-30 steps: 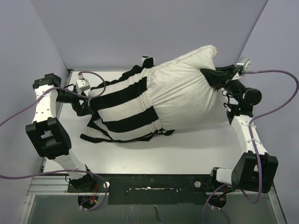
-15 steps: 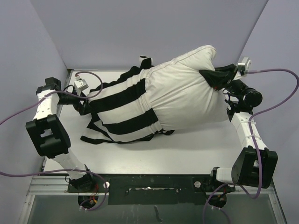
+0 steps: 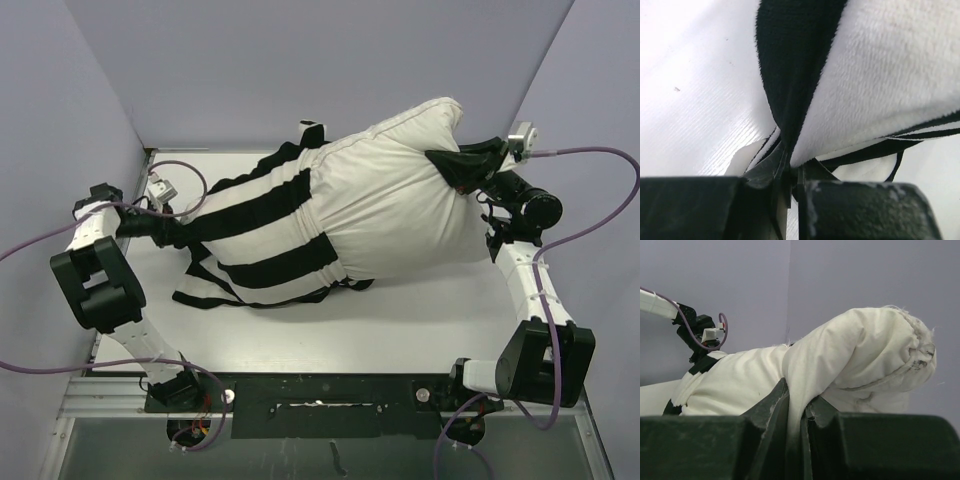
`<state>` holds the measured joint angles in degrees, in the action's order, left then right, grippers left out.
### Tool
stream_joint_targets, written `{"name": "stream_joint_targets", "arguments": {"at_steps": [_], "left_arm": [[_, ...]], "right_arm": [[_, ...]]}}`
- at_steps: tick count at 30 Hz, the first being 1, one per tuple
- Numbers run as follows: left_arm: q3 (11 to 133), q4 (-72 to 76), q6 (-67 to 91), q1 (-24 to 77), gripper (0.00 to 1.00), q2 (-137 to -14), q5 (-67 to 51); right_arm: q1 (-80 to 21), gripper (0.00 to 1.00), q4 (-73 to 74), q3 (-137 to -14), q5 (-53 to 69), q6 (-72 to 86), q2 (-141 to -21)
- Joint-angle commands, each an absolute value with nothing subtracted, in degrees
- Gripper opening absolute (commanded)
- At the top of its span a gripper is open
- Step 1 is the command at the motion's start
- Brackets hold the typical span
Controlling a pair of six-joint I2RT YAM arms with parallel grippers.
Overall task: Remove the pillowcase from the pillow
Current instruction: Remove the pillow from the pillowcase.
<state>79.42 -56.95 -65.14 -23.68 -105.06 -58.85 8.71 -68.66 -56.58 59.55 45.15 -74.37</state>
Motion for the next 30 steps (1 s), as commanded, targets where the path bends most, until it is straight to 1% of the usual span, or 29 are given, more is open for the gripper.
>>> {"name": "stream_joint_targets", "arguments": {"at_steps": [1,5,8,10,13,18,19,21,23,26,30], "left_arm": [[78.6,-55.3,-64.6,-26.4,0.0,-104.5,-61.9],[76.0,-48.6,-58.9,-28.1,0.0,-101.9,-60.5],[73.3,-42.1,-54.2,-28.6,0.0,-100.0,-53.8],[71.2,-38.2,-53.5,-29.0,0.0,-99.0,-48.7],[68.1,-30.6,-51.1,-30.2,0.0,-97.7,-41.2],[68.1,-26.4,-50.1,-33.8,0.0,-98.0,-36.0],[68.0,-25.5,-50.2,-34.3,0.0,-97.9,-34.9],[67.2,-22.5,-50.3,-34.9,0.0,-97.4,-32.2],[67.1,-20.6,-50.9,-35.1,0.0,-97.5,-29.5],[68.3,-19.5,-51.1,-35.9,0.0,-98.2,-27.4],[69.9,-18.8,-51.2,-37.3,0.0,-99.7,-25.6]], "right_arm": [[9.1,0.0,-70.0,-60.3,52.7,40.0,-69.0],[9.0,0.0,-58.2,-60.7,49.7,33.4,-66.8],[9.0,0.0,-44.4,-61.4,43.9,24.9,-64.0],[9.3,0.0,-42.4,-60.2,40.1,21.9,-62.3],[11.1,0.0,-40.8,-59.9,35.1,21.6,-61.1],[14.9,0.0,-41.1,-58.9,27.8,24.3,-60.5],[15.7,0.0,-38.7,-59.5,25.8,24.4,-60.5],[16.8,0.0,-28.9,-62.0,20.9,23.1,-60.5],[17.8,0.0,-26.9,-61.9,17.3,22.4,-60.5],[18.5,0.0,-19.5,-63.5,11.5,19.7,-61.0],[19.9,0.0,-9.9,-65.4,-1.4,15.8,-60.6]]}}
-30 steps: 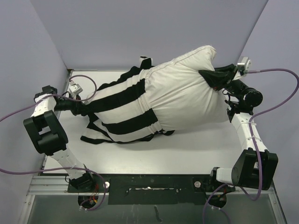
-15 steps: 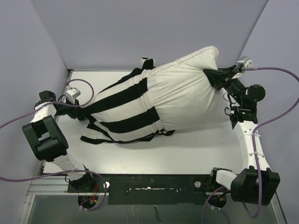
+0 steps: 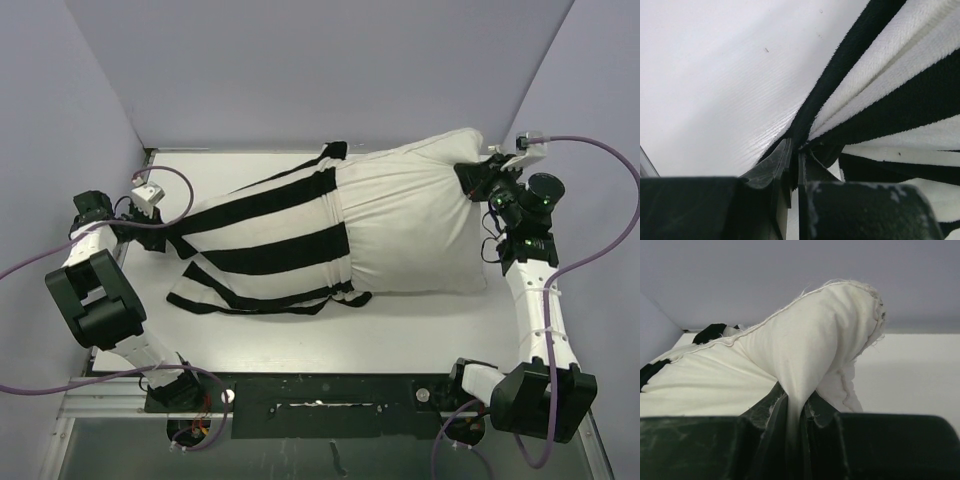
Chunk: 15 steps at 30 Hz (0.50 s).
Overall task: Remove the pillowcase from the pillow
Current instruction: Remove the pillow from the pillowcase.
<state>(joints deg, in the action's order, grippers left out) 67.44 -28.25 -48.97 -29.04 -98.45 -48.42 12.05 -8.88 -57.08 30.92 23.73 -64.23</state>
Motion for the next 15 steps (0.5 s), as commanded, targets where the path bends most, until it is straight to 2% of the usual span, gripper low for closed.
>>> {"name": "stream_joint_targets", "arguments": {"at_steps": [1,9,13,15], "left_arm": [[70.1,-18.4,-51.5,-37.6,0.0,-100.0,-25.3],[71.8,-15.2,-52.3,-38.7,0.0,-102.2,-22.1],[73.7,-12.5,-51.3,-38.8,0.0,-103.3,-19.5],[77.6,-18.7,-49.8,-38.4,0.0,-103.4,-23.7]], "right_arm": [[20.0,0.0,-7.2,-66.2,-4.7,15.0,-60.7],[20.1,0.0,-1.9,-70.5,-15.0,9.3,-62.0],[20.1,0.0,-1.0,-72.9,-15.6,8.7,-63.5],[19.8,0.0,1.2,-73.7,-12.1,10.9,-65.1]]}}
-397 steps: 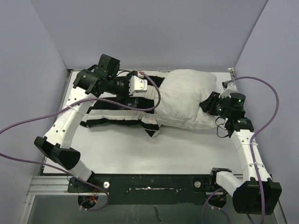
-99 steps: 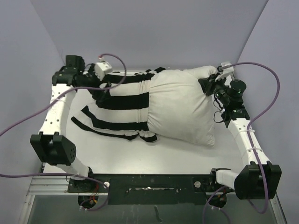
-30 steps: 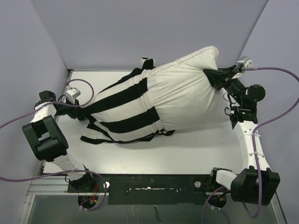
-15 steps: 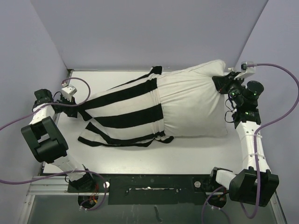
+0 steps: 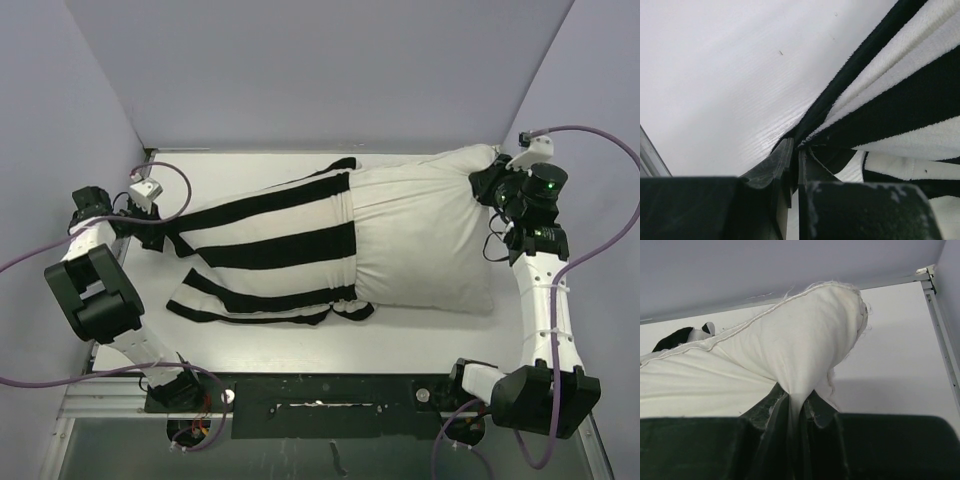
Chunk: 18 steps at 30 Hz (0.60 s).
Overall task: Remove the pillowcase from the pillow
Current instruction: Remove the pillow from the pillowcase.
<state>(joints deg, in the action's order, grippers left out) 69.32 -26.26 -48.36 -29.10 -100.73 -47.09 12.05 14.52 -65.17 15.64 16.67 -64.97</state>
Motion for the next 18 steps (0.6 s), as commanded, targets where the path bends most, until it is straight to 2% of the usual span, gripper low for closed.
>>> {"name": "stream_joint_targets", "arguments": {"at_steps": [1,4,5,7,9,11,14,18], "left_arm": [[80.1,-23.7,-48.5,-37.5,0.03,-103.2,-27.2],[84.0,-37.3,-46.0,-33.6,0.75,-99.5,-40.8],[83.7,-39.6,-46.1,-32.1,0.94,-97.0,-45.0],[82.9,-45.4,-51.4,-28.4,0.98,-92.4,-51.9],[82.9,-61.1,-65.5,-24.4,0.98,-89.3,-57.3],[80.4,-68.4,-74.5,-19.8,0.98,-87.0,-56.5],[73.5,-67.4,-75.1,-12.3,0.98,-84.5,-51.1],[64.1,-58.1,-69.5,-4.9,0.98,-82.9,-47.4]], "right_arm": [[19.3,0.0,2.6,-74.0,-9.9,12.2,-66.2],[14.7,0.0,6.0,-73.2,-9.8,12.7,-70.1],[12.8,0.0,5.2,-71.4,-11.4,11.8,-70.4],[10.4,0.0,3.5,-68.1,-12.3,10.5,-70.7],[10.1,0.0,0.9,-64.7,-11.1,10.7,-70.6],[10.2,0.0,-0.2,-63.1,-9.1,10.7,-71.1],[10.0,0.0,0.8,-63.6,-6.5,9.3,-72.9],[9.9,0.0,0.6,-62.0,-5.0,7.6,-73.6]]}}
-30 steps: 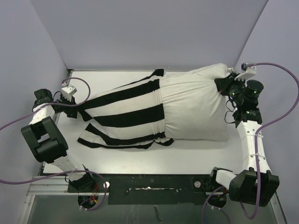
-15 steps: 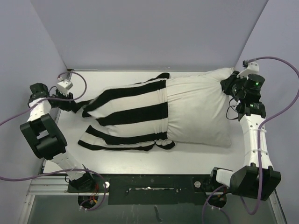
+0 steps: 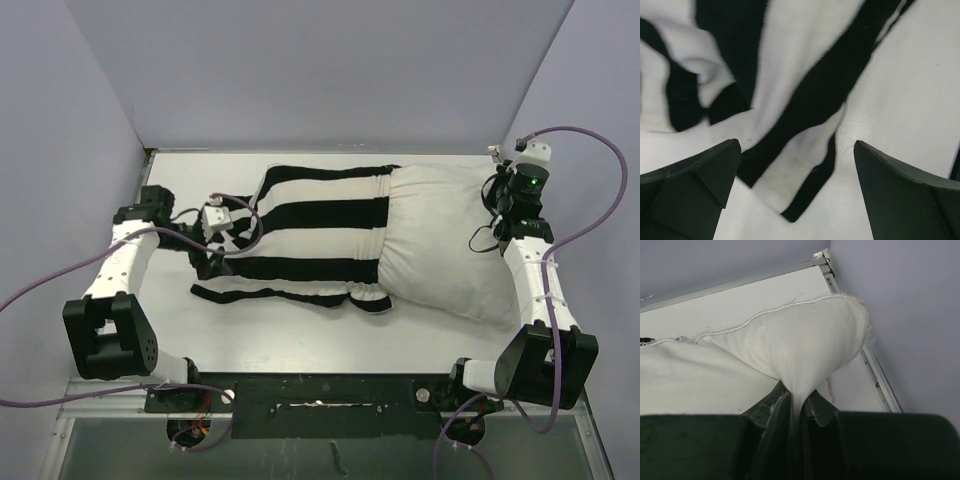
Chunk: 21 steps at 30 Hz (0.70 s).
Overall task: Remove the pillowcase from the pillow
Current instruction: Remove the pillow from the pillowcase.
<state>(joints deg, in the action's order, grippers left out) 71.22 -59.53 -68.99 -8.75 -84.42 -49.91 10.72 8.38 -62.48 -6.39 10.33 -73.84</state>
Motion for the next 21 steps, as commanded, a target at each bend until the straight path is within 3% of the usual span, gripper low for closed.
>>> {"name": "stream_joint_targets", "arguments": {"at_steps": [1,6,14,21], "left_arm": [[62.9,-56.4,-68.5,-4.2,0.98,-82.8,-47.5],[57.1,-50.4,-69.6,-2.1,0.98,-83.7,-47.0],[48.0,-21.1,-53.9,2.6,0.98,-84.8,-38.8],[47.3,-17.7,-57.1,6.7,0.95,-91.6,-30.7]], "right_arm": [[9.9,0.0,0.9,-61.6,-4.9,7.2,-73.7],[10.1,0.0,0.7,-58.3,-4.6,7.1,-72.5],[9.3,0.0,-1.1,-54.5,0.1,10.4,-70.3],[9.1,0.0,-0.5,-52.6,1.5,10.4,-69.9]]}}
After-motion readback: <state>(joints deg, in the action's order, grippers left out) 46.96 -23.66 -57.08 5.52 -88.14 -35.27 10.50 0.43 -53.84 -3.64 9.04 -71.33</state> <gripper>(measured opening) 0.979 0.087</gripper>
